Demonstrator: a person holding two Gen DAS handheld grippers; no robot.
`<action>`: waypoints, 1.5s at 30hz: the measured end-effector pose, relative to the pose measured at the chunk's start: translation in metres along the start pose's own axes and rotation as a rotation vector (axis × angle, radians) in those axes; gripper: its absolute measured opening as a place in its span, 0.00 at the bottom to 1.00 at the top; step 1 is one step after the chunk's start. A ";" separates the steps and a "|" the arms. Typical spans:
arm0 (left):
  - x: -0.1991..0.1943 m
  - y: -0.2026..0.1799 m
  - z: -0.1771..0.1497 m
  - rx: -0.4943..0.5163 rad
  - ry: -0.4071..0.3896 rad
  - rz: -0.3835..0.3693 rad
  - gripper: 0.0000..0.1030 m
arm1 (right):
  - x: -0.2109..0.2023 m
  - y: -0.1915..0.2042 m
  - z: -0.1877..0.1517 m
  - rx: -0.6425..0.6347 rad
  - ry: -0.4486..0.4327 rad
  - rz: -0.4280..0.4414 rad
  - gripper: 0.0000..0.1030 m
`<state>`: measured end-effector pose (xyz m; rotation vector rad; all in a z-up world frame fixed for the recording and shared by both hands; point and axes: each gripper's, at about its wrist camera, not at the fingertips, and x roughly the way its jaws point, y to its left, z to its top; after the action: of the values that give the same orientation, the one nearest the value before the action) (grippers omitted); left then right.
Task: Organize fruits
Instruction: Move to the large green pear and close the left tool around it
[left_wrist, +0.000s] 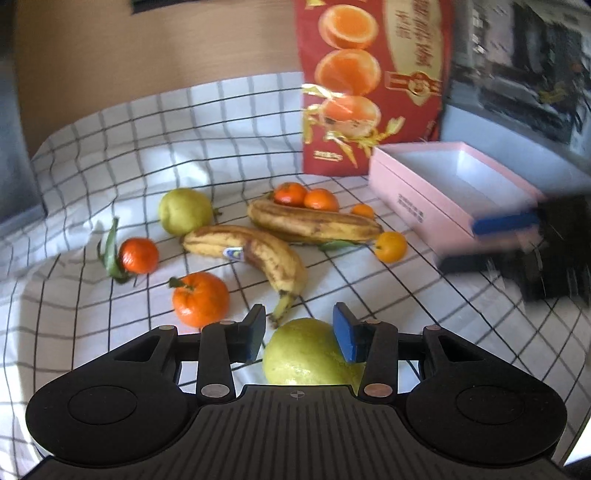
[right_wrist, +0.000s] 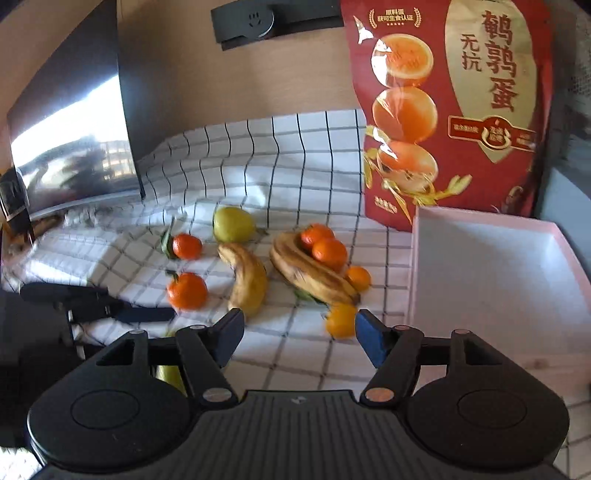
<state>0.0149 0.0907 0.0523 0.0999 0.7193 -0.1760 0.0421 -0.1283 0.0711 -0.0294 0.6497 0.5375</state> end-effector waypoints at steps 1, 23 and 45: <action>0.000 0.005 0.001 -0.022 0.003 -0.004 0.46 | 0.001 0.003 -0.005 -0.016 0.016 0.004 0.67; -0.018 0.091 -0.015 -0.297 0.016 0.032 0.43 | 0.065 0.114 -0.002 -0.254 0.058 0.233 0.39; -0.051 0.055 -0.012 -0.064 -0.010 0.030 0.45 | 0.053 0.049 0.008 0.090 0.104 0.292 0.55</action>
<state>-0.0198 0.1531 0.0793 0.0487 0.7120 -0.1243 0.0583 -0.0601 0.0531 0.1251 0.7846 0.7913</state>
